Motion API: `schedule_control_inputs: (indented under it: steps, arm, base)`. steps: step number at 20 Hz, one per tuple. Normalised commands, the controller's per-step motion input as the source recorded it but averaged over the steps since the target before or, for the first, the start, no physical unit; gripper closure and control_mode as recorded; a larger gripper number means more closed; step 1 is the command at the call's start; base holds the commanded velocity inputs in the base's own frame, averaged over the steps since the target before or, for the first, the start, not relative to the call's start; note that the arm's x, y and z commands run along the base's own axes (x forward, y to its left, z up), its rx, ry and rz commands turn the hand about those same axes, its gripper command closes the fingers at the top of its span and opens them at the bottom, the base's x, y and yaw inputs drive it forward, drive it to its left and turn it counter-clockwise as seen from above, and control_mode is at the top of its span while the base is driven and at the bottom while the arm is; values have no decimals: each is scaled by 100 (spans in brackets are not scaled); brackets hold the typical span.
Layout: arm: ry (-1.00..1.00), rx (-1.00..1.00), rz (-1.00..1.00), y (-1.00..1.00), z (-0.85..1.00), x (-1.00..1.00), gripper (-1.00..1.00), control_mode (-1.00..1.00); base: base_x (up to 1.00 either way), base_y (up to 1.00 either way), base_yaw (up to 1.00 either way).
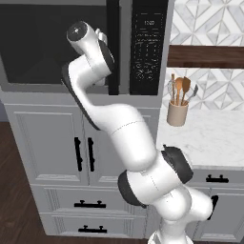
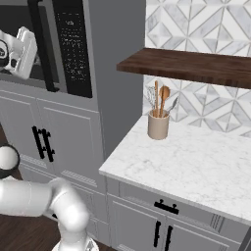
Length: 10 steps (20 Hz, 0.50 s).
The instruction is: Open the microwave, place the bowl with waffle inside the microwave, then close the microwave door and turn it on.
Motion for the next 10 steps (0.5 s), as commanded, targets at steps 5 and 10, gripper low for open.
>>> schedule_control_inputs:
  steps: [5, 10]
  arm:
    - [-10, 0, 20, -41, -49, 100, 100, -100]
    - [-7, 0, 20, -46, -49, 100, 100, -100]
  base:
    - [0, 0, 0]
    - [0, 0, 0]
